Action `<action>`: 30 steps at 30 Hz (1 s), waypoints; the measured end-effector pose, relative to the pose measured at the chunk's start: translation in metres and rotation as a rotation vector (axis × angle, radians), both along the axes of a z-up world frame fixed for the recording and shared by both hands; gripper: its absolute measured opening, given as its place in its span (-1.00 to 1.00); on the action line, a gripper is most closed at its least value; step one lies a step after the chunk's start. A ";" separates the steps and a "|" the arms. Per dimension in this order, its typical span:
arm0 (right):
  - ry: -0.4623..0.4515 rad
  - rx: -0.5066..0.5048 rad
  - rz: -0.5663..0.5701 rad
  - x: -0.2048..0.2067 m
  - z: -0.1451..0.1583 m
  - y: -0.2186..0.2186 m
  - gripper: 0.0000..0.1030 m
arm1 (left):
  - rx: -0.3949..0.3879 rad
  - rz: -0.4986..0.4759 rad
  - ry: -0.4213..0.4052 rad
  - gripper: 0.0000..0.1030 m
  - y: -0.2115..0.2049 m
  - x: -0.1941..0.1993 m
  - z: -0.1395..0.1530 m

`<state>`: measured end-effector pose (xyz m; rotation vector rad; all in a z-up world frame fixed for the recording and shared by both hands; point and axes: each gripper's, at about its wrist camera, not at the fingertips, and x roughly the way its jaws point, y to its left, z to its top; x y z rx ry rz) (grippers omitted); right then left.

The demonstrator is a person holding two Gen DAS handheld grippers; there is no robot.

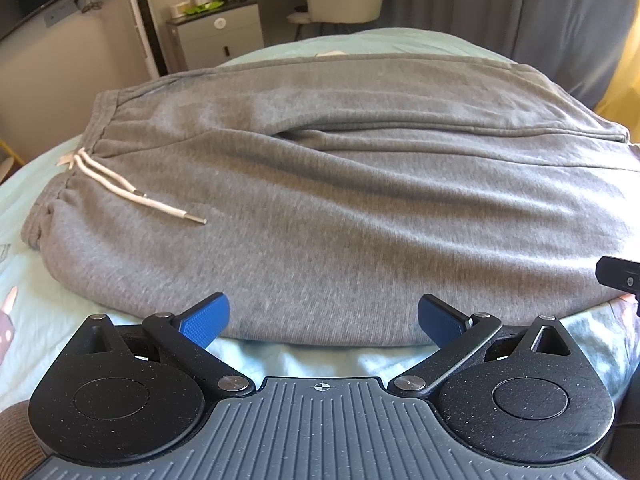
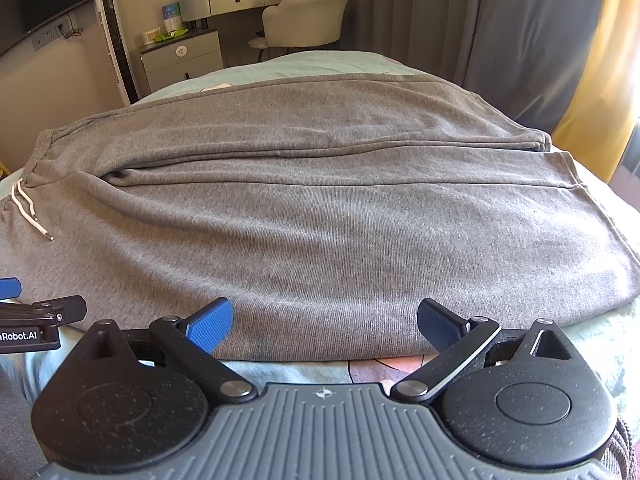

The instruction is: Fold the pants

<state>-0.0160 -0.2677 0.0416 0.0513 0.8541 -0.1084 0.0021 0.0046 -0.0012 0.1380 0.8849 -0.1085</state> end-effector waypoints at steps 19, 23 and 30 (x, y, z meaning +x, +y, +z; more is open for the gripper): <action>0.027 0.073 0.042 0.011 -0.007 0.000 0.92 | 0.005 -0.006 -0.047 1.00 -0.001 -0.007 0.009; 0.058 0.112 0.034 0.018 -0.011 -0.005 0.92 | 0.002 -0.012 -0.049 1.00 -0.003 -0.006 0.011; 0.132 0.035 -0.079 0.066 -0.027 -0.030 0.92 | -0.023 -0.025 -0.130 1.00 -0.008 0.022 0.043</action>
